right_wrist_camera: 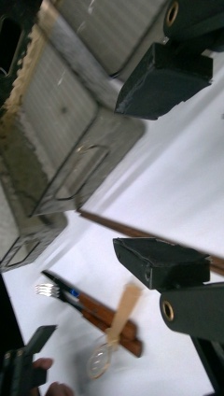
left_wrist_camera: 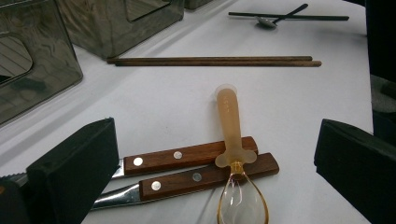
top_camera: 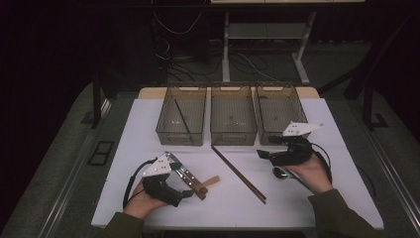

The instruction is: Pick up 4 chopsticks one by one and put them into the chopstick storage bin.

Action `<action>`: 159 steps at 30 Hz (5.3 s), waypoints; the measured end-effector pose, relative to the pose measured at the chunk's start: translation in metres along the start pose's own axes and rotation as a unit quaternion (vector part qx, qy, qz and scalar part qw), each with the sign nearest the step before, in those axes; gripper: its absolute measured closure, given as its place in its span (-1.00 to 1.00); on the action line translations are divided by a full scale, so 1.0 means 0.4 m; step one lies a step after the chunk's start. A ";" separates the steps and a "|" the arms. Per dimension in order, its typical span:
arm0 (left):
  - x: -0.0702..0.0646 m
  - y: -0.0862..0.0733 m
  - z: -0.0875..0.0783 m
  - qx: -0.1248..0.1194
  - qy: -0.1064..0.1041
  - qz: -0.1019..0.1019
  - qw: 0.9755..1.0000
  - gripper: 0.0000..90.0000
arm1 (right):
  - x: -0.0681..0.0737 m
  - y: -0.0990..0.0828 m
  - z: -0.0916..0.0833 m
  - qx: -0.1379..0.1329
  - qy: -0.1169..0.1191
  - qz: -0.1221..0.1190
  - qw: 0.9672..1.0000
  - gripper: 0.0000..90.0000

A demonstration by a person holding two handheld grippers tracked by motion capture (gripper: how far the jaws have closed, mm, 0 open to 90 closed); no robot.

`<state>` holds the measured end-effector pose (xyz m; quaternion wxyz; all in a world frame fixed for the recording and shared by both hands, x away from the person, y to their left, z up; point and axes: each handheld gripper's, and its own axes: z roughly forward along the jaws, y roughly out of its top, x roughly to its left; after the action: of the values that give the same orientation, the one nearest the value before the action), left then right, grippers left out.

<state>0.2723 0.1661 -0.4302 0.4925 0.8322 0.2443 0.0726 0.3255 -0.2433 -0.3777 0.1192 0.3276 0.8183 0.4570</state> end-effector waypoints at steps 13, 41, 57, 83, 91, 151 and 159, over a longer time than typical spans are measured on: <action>0.001 -0.001 -0.003 0.005 0.001 0.005 1.000 -1.00 | -0.003 -0.114 -0.090 0.010 -0.013 0.009 1.000 -0.35; 0.001 -0.003 -0.006 0.003 0.006 0.002 1.000 -1.00 | -0.057 -0.305 -0.236 0.075 -0.042 0.042 0.995 0.23; 0.000 -0.002 -0.005 0.006 0.006 0.003 1.000 -1.00 | -0.059 -0.347 -0.243 0.109 -0.033 0.039 0.993 0.67; -0.001 -0.002 -0.004 0.006 0.006 0.004 1.000 -1.00 | -0.058 -0.351 -0.229 0.131 -0.036 0.024 0.990 0.90; -0.001 -0.002 -0.004 0.007 0.006 0.005 1.000 -1.00 | -0.060 -0.348 -0.230 0.128 -0.038 0.026 0.991 0.90; 0.002 -0.004 0.000 0.007 0.002 0.002 1.000 -1.00 | -0.078 -0.124 -0.210 -0.034 0.011 0.036 0.999 0.90; 0.001 -0.004 0.000 0.008 0.001 0.004 1.000 -1.00 | -0.072 -0.093 -0.176 -0.031 0.016 0.032 0.999 0.90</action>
<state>0.2722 0.1670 -0.4315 0.4852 0.8370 0.2423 0.0733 0.2967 -0.3226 -0.3724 0.1020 0.3422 0.7947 0.4908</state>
